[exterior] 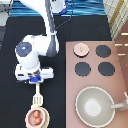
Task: Take the lid off the pot, put the pot on the plate, and use the tool to push the pot to the front of the table.
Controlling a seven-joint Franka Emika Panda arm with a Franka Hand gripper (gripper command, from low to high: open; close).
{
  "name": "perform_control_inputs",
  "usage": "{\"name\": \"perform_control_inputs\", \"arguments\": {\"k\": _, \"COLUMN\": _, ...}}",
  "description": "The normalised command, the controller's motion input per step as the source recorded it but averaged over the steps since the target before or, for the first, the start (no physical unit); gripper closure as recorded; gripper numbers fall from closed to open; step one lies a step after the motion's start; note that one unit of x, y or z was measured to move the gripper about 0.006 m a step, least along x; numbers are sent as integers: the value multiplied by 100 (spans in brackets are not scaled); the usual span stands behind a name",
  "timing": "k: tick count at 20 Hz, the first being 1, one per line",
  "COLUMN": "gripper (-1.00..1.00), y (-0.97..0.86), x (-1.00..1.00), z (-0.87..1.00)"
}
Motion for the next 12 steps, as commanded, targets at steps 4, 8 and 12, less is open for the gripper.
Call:
{"name": "perform_control_inputs", "arguments": {"k": 4, "gripper": 100, "y": 20, "x": -61, "z": 66}}
{"name": "perform_control_inputs", "arguments": {"k": 8, "gripper": 100, "y": 11, "x": -79, "z": 65}}
{"name": "perform_control_inputs", "arguments": {"k": 12, "gripper": 100, "y": 4, "x": -77, "z": 60}}
